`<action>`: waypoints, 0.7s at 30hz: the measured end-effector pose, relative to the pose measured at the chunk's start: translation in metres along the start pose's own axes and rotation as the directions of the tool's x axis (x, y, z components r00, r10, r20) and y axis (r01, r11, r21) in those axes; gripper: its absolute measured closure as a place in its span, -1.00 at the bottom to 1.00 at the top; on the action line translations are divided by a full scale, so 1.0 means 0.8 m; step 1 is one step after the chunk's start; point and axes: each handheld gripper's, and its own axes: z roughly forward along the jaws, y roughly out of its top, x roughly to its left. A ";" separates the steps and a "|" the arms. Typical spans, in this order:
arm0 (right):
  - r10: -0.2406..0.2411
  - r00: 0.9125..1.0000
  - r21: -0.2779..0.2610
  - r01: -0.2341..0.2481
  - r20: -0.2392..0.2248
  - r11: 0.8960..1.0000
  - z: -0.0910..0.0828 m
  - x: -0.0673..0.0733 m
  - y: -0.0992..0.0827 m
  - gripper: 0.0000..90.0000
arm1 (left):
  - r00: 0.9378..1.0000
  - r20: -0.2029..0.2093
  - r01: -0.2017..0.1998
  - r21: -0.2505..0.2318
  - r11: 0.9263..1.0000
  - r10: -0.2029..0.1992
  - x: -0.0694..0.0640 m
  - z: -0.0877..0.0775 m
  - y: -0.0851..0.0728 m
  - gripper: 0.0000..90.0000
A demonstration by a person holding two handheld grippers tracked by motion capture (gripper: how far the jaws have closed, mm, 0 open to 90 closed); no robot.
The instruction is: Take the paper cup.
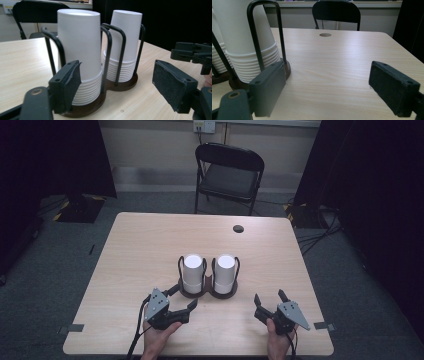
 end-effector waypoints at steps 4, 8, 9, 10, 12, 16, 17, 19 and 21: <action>-0.001 1.000 0.001 0.001 0.001 1.000 0.000 0.000 0.000 -0.70 | 1.000 0.020 -0.013 -0.010 1.000 0.013 -0.004 0.002 0.006 -0.49; 0.006 1.000 0.005 -0.006 -0.009 1.000 0.000 -0.001 0.000 -0.70 | 0.999 0.042 -0.026 -0.014 1.000 0.027 -0.007 0.006 0.012 -0.48; 0.005 1.000 0.006 -0.005 -0.010 1.000 0.000 -0.001 0.000 -0.70 | 0.999 0.039 -0.028 -0.015 1.000 0.028 -0.008 0.006 0.013 -0.46; 0.003 1.000 0.006 -0.003 -0.008 1.000 0.000 -0.001 0.000 -0.70 | 0.999 0.041 -0.033 -0.016 0.999 0.034 -0.008 0.007 0.014 -0.43; 0.000 1.000 0.005 0.000 -0.008 1.000 0.001 0.000 0.000 -0.70 | 0.998 0.049 -0.042 -0.017 0.999 0.043 -0.009 0.008 0.018 -0.42; 0.000 1.000 0.009 0.000 -0.010 1.000 0.001 -0.001 0.000 -0.70 | 0.996 0.070 -0.057 -0.023 0.998 0.058 -0.011 0.009 0.024 -0.43; -0.001 1.000 0.007 0.001 -0.009 1.000 0.001 -0.001 0.000 -0.70 | 0.995 0.078 -0.061 -0.025 0.998 0.062 -0.011 0.009 0.026 -0.43; 0.002 1.000 0.013 -0.002 -0.013 1.000 0.001 -0.001 0.001 -0.70 | 0.995 0.082 -0.058 -0.024 0.998 0.060 -0.011 0.011 0.029 -0.43; 0.001 1.000 0.014 -0.001 -0.015 1.000 0.001 -0.001 0.001 -0.70 | 0.994 0.093 -0.056 -0.022 0.998 0.057 -0.012 0.013 0.031 -0.43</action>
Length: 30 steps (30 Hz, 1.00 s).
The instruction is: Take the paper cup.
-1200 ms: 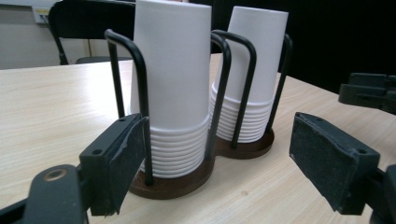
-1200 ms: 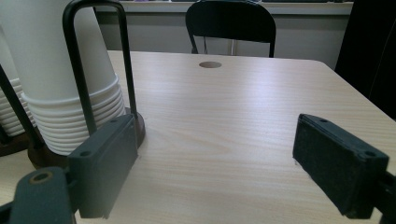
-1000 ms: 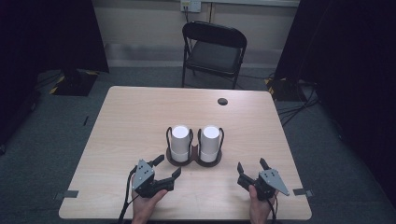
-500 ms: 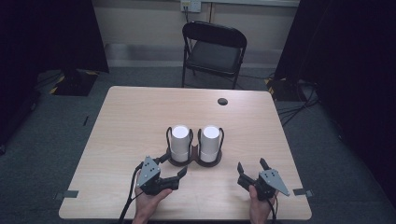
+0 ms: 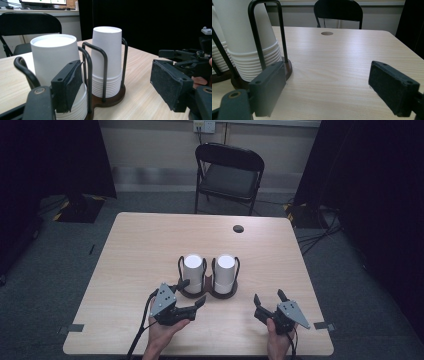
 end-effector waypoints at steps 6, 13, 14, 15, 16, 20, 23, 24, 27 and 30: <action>0.000 1.000 0.003 0.000 -0.002 1.000 0.001 0.000 0.000 -0.70 | 1.000 0.031 -0.002 0.010 1.000 0.002 -0.001 0.008 0.006 -0.43; 0.002 1.000 0.001 -0.002 -0.003 1.000 0.000 0.000 0.000 -0.69 | 0.998 0.053 -0.036 0.008 0.999 0.036 -0.007 0.016 0.019 -0.41; 0.002 1.000 0.000 -0.002 -0.003 1.000 0.000 0.000 0.000 -0.69 | 0.998 0.051 -0.042 0.008 0.999 0.042 -0.007 0.018 0.020 -0.41; 0.001 1.000 0.000 -0.001 -0.003 1.000 0.000 0.000 0.000 -0.69 | 0.998 0.053 -0.042 0.010 0.999 0.042 -0.008 0.019 0.021 -0.39; -0.001 1.000 0.001 0.001 -0.003 1.000 0.000 0.000 0.000 -0.69 | 0.998 0.054 -0.041 0.009 0.999 0.041 -0.007 0.021 0.023 -0.37; -0.004 1.000 0.007 0.004 -0.004 1.000 0.001 0.000 0.000 -0.69 | 0.997 0.065 -0.044 0.004 0.999 0.044 -0.007 0.026 0.028 -0.32; -0.003 1.000 0.012 0.003 -0.006 1.000 0.001 0.000 0.001 -0.69 | 0.997 0.066 -0.047 -0.001 0.999 0.047 -0.007 0.029 0.030 -0.32; -0.004 1.000 0.012 0.004 -0.007 1.000 0.001 0.000 0.001 -0.69 | 0.996 0.069 -0.050 -0.001 0.999 0.050 -0.006 0.030 0.031 -0.32; -0.003 1.000 0.011 0.003 -0.007 1.000 0.001 0.000 0.001 -0.69 | 0.997 0.065 -0.051 -0.002 0.999 0.051 -0.005 0.034 0.034 -0.31; -0.004 1.000 0.010 0.004 -0.006 1.000 0.001 0.000 0.000 -0.69 | 0.996 0.068 -0.062 -0.001 0.998 0.062 -0.005 0.037 0.039 -0.29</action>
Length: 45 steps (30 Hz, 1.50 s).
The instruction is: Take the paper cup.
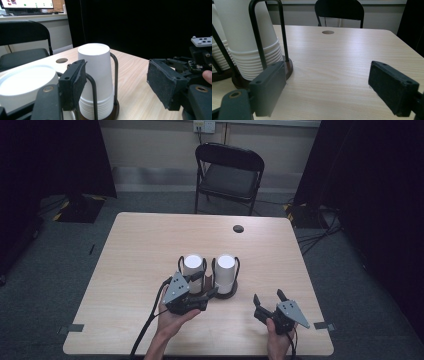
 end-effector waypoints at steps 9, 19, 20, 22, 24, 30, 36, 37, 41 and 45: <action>0.000 1.000 -0.002 0.000 0.000 1.000 0.000 0.000 0.000 -0.69 | 1.000 0.016 -0.019 -0.007 1.000 0.019 0.002 0.019 0.013 -0.27; 0.000 1.000 -0.003 0.000 -0.002 1.000 0.000 0.000 0.000 -0.69 | 1.000 0.014 -0.026 0.008 1.000 0.026 0.009 0.037 0.022 -0.26; 0.000 1.000 -0.003 0.000 -0.002 1.000 0.000 0.000 0.000 -0.69 | 0.999 0.013 -0.030 0.013 0.999 0.030 0.010 0.039 0.023 -0.26; 0.000 1.000 -0.002 0.000 -0.002 1.000 0.000 0.000 0.000 -0.69 | 0.999 0.012 -0.037 0.019 0.999 0.037 0.011 0.043 0.024 -0.26; -0.001 1.000 -0.002 0.001 -0.002 1.000 0.000 0.000 0.000 -0.68 | 0.999 0.012 -0.042 0.025 0.999 0.041 0.013 0.047 0.026 -0.26; -0.001 1.000 0.002 0.001 -0.007 1.000 0.000 0.000 0.000 -0.68 | 0.998 0.007 -0.061 0.038 0.997 0.061 0.014 0.060 0.029 -0.32; 0.000 1.000 0.000 0.000 -0.008 1.000 0.000 0.000 0.000 -0.68 | 0.999 -0.001 -0.054 0.053 0.997 0.054 0.020 0.071 0.030 -0.44; -0.001 1.000 0.001 0.001 -0.008 1.000 0.000 0.000 0.000 -0.68 | 0.999 -0.002 -0.050 0.060 0.997 0.050 0.022 0.074 0.030 -0.44; -0.005 1.000 0.002 0.005 -0.016 1.000 0.000 0.000 0.000 -0.67 | 0.999 0.008 -0.052 0.064 0.997 0.051 0.022 0.083 0.031 -0.44; -0.008 1.000 0.005 0.008 -0.021 1.000 0.001 0.000 0.000 -0.67 | 0.999 0.002 -0.043 0.081 0.996 0.043 0.023 0.092 0.031 -0.45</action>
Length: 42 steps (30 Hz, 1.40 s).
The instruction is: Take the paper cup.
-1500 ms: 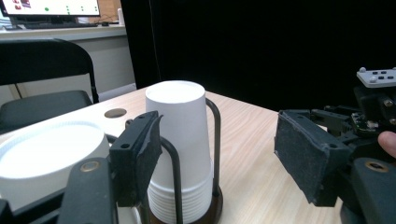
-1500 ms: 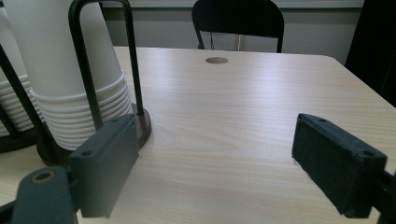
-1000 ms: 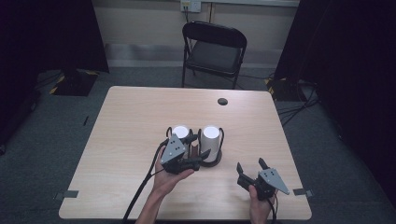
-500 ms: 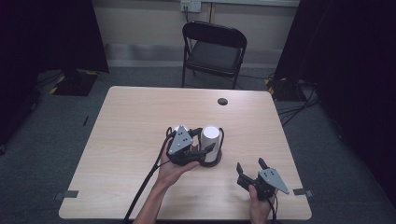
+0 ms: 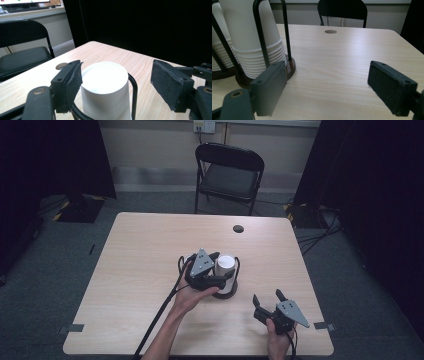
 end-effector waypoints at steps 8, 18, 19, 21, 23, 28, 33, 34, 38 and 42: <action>0.002 1.000 0.003 -0.002 -0.005 1.000 0.000 0.000 0.000 -0.66 | 1.000 -0.011 0.010 0.033 0.999 -0.009 0.009 0.015 0.005 -0.49; 0.005 1.000 0.003 -0.005 -0.011 1.000 0.000 0.000 0.000 -0.66 | 1.000 -0.015 0.022 0.069 0.997 -0.021 0.011 0.034 -0.006 -0.41; 0.006 1.000 0.003 -0.006 -0.012 1.000 0.000 0.000 0.000 -0.66 | 1.000 -0.017 0.013 0.068 0.998 -0.011 0.011 0.036 -0.007 -0.39; 0.004 1.000 0.003 -0.004 -0.013 1.000 0.000 0.000 0.000 -0.66 | 1.000 -0.020 0.015 0.069 0.998 -0.014 0.010 0.037 -0.008 -0.37; 0.004 1.000 0.004 -0.004 -0.012 1.000 0.000 0.000 0.000 -0.66 | 1.000 -0.022 0.015 0.069 0.997 -0.014 0.010 0.037 -0.008 -0.35; 0.006 1.000 0.004 -0.006 -0.015 1.000 0.000 -0.001 0.000 -0.66 | 0.999 -0.043 -0.011 0.081 0.997 0.014 0.010 0.040 -0.010 -0.33; 0.006 1.000 0.004 -0.006 -0.014 1.000 0.000 -0.001 0.000 -0.66 | 0.999 -0.041 -0.012 0.088 0.996 0.016 0.011 0.039 -0.010 -0.25; 0.006 1.000 0.005 -0.006 -0.015 1.000 0.000 -0.001 0.000 -0.66 | 0.999 -0.036 -0.008 0.085 0.996 0.011 0.012 0.039 -0.010 -0.24; 0.007 1.000 0.004 -0.007 -0.015 1.000 0.000 -0.001 0.000 -0.66 | 0.999 -0.035 -0.008 0.068 0.998 0.011 0.011 0.036 -0.006 -0.23; 0.008 1.000 0.002 -0.007 -0.015 1.000 0.000 -0.001 0.000 -0.66 | 1.000 -0.029 0.014 0.053 0.998 -0.013 0.012 0.033 -0.003 -0.22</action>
